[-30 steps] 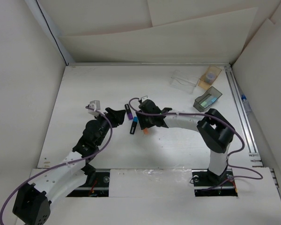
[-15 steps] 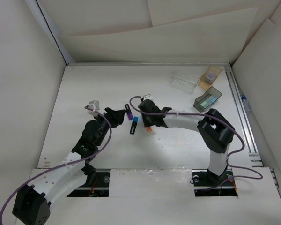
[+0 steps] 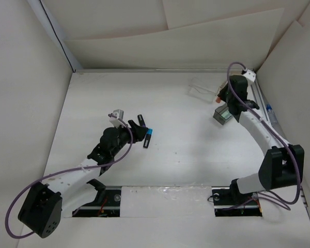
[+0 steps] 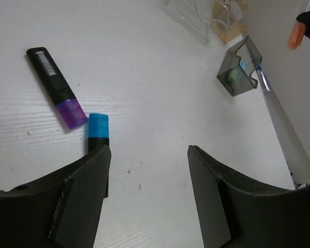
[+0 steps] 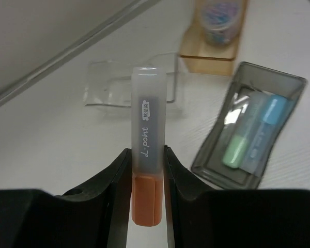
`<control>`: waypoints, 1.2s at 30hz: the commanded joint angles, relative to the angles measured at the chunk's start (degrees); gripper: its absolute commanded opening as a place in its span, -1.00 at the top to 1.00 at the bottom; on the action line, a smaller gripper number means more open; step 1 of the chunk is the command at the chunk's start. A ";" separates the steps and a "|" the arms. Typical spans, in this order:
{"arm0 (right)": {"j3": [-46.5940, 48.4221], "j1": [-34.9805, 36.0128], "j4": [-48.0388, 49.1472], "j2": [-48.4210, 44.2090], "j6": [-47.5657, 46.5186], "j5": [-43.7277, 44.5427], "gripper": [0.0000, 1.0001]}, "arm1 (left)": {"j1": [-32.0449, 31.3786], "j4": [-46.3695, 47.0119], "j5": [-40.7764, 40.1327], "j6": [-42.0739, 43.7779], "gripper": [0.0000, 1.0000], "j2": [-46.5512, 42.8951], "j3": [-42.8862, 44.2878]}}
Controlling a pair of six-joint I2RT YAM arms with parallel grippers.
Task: Sort the stationery into containers
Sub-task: Place the pen in the storage box.
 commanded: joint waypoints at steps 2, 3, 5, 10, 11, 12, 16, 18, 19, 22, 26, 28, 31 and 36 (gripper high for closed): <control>-2.32 -7.36 2.00 1.92 4.58 0.86 0.94 | -0.29 4.95 4.50 1.18 -0.17 0.53 3.12; -2.33 -10.34 2.61 2.54 5.20 -1.05 0.94 | -0.29 4.96 4.50 1.70 -0.17 0.53 3.12; -2.33 -12.20 2.62 4.73 5.90 -1.07 0.94 | -0.29 4.96 4.50 1.71 -0.19 -0.08 3.12; -1.80 -14.75 2.62 7.73 6.44 -1.07 0.94 | -0.29 4.96 4.50 1.71 -0.19 -0.08 3.12; -1.80 -15.37 2.62 7.74 6.44 -1.07 0.90 | -0.29 4.96 4.50 1.71 -0.19 -0.08 3.12; -1.80 -15.37 3.14 9.13 6.44 -1.07 0.83 | -0.29 4.96 4.50 1.71 -0.19 -0.08 3.12; -1.80 -15.37 3.15 11.16 7.05 -2.39 0.73 | -0.29 4.96 4.50 1.71 -0.19 0.44 3.12; -1.80 -15.37 3.15 11.87 7.66 -3.53 0.69 | -0.29 4.96 4.50 1.71 -0.19 0.44 3.12; -1.80 -15.37 3.15 12.48 7.67 -3.53 0.64 | -0.29 4.96 4.50 1.71 -0.19 0.44 3.12; -1.28 -15.90 3.15 13.00 7.67 -3.53 0.52 | -0.29 4.96 4.50 1.71 -0.19 0.44 3.12; -1.27 -15.90 3.15 13.01 7.67 -3.53 0.29 | -0.29 4.96 4.50 1.71 -0.19 0.44 3.12; -1.27 -15.90 3.15 12.31 7.67 -3.53 0.18 | -0.29 4.96 3.98 1.71 -0.19 0.44 3.12; -1.27 -15.90 3.15 11.16 7.14 -3.53 0.00 | -0.29 4.96 3.98 1.71 -0.19 0.44 3.12; -1.27 -15.38 3.15 8.53 6.09 -3.00 -0.10 | -0.29 4.96 3.98 1.71 -0.19 0.44 3.12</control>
